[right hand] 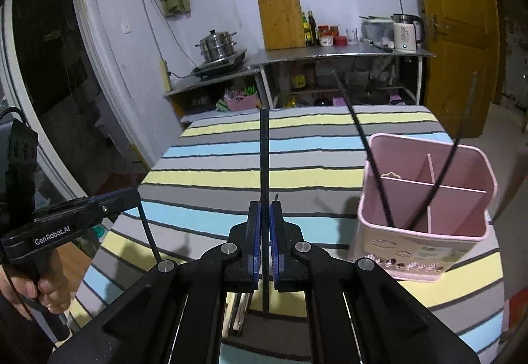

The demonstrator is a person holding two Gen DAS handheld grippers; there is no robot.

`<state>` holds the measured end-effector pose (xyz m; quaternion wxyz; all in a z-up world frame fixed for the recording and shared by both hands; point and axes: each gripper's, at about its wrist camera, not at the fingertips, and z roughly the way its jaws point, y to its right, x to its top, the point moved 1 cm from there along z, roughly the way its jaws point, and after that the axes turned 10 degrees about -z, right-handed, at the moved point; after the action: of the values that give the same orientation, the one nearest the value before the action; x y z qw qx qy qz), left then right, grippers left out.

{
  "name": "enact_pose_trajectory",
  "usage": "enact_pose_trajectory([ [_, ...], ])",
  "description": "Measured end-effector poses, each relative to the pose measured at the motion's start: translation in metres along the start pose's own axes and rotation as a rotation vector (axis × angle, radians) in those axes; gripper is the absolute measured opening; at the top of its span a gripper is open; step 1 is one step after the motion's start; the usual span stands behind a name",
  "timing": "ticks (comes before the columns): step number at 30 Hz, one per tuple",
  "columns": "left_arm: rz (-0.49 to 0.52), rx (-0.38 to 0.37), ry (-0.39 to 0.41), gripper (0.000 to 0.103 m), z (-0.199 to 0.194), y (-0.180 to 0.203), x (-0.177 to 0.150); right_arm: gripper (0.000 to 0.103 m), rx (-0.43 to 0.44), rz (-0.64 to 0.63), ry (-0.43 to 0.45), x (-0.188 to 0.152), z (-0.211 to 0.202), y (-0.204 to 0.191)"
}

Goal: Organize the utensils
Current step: 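Lift the chopsticks with both grippers and carry them over the pink holder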

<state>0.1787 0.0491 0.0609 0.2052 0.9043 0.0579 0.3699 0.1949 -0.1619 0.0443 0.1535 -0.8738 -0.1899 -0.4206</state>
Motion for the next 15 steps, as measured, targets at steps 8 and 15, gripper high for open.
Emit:
enact_pose_trajectory([
  [8, 0.018, -0.021, 0.013, 0.004, -0.020, 0.015, 0.003, 0.005, -0.004, 0.015, 0.035, 0.002, -0.021, 0.008],
  [15, 0.038, -0.064, 0.026, 0.004, -0.029, 0.038, 0.012, 0.005, -0.018, 0.028, 0.074, 0.004, -0.045, 0.016],
])
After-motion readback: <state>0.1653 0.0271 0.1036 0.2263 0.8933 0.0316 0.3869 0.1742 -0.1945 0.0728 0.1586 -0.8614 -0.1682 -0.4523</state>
